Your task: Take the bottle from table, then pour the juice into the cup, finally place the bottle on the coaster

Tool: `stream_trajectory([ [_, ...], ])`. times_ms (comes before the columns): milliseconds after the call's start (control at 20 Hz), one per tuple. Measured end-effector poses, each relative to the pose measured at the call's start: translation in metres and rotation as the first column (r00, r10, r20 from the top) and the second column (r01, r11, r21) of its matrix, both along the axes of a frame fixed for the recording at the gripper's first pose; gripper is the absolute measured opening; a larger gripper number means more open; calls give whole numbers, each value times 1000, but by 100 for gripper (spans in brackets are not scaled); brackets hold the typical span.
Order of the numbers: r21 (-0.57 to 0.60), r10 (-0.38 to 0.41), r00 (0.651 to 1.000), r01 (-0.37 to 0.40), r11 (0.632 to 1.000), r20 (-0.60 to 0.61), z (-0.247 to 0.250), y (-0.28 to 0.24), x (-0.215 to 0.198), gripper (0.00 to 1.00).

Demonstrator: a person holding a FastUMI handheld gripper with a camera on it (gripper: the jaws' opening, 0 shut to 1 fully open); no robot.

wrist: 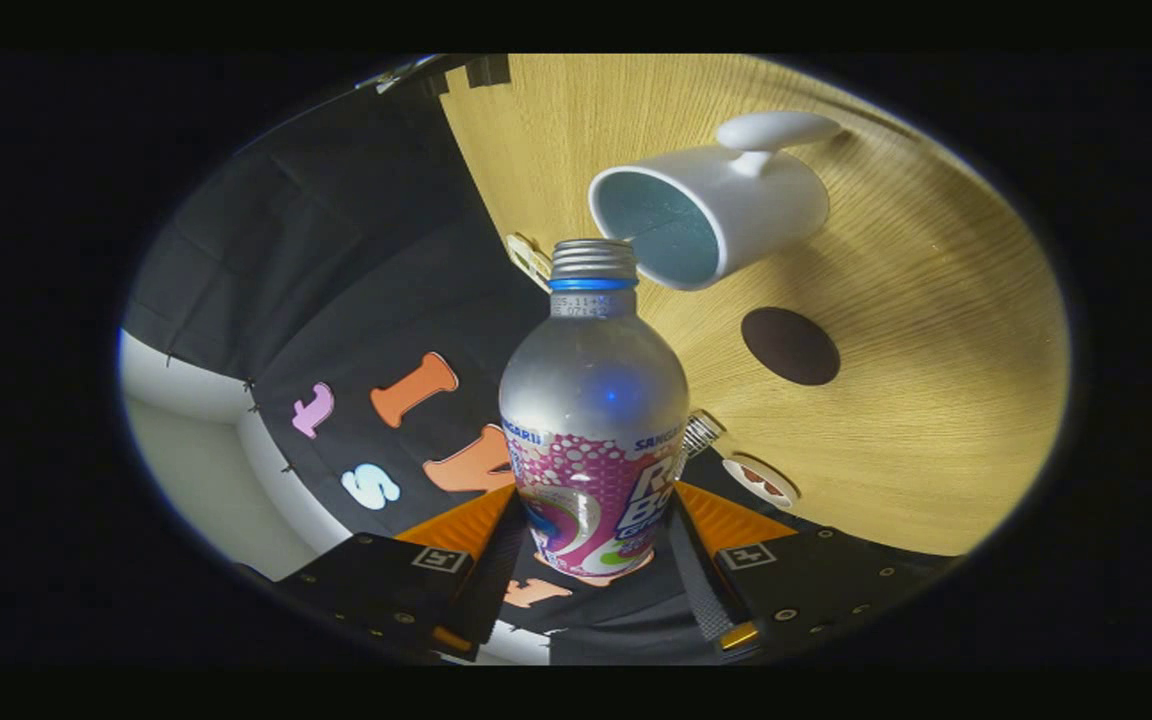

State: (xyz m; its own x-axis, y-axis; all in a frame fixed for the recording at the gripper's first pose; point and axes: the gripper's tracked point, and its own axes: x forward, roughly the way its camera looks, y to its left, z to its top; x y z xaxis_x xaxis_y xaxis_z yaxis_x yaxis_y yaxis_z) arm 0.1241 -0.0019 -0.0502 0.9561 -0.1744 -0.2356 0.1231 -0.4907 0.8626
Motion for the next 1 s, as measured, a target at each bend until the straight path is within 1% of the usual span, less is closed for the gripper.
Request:
stream_trajectory([
  [300, 17, -10, 1000, 10, 1000, 5, 2, 2, 1, 76],
  [600, 32, -41, 999, 40, 999, 35, 5, -3, -1, 76],
  [1000, 80, -71, 993, 64, 995, 98, 28, -9, 5, 76],
])
